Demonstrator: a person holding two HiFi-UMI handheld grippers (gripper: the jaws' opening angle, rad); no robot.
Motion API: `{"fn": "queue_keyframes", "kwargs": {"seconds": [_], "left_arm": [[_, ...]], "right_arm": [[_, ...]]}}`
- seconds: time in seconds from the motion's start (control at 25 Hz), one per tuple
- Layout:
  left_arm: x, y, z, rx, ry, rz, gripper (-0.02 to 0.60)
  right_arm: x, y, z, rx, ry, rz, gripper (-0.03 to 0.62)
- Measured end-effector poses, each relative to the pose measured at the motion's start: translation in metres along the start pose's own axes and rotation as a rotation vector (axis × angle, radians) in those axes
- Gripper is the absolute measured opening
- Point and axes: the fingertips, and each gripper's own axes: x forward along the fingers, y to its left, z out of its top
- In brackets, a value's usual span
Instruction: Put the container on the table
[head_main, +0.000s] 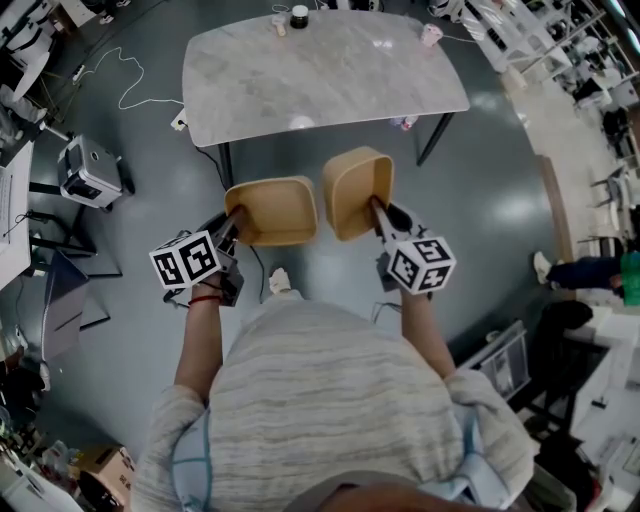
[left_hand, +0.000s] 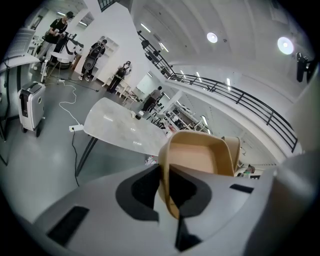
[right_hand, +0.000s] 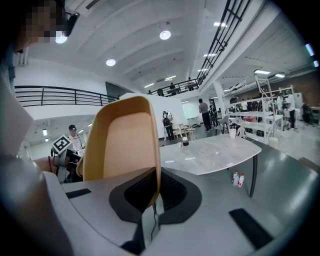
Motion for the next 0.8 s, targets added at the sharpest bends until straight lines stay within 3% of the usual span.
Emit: {"fn": "queue_keyframes", "kwargs": {"seconds": [0.4, 0.8], "left_arm": [[0.011, 0.037, 0.072, 0.038, -0.026, -0.045, 0.031], [0.040, 0.051, 0.110, 0.014, -0.043, -0.038, 0.031]], "right_arm": [[0.061, 0.011, 0.034, 0.001, -0.042, -0.047, 0.006], [0.103, -0.013, 0.060, -0.014, -0.028, -0.050, 0.006]]}}
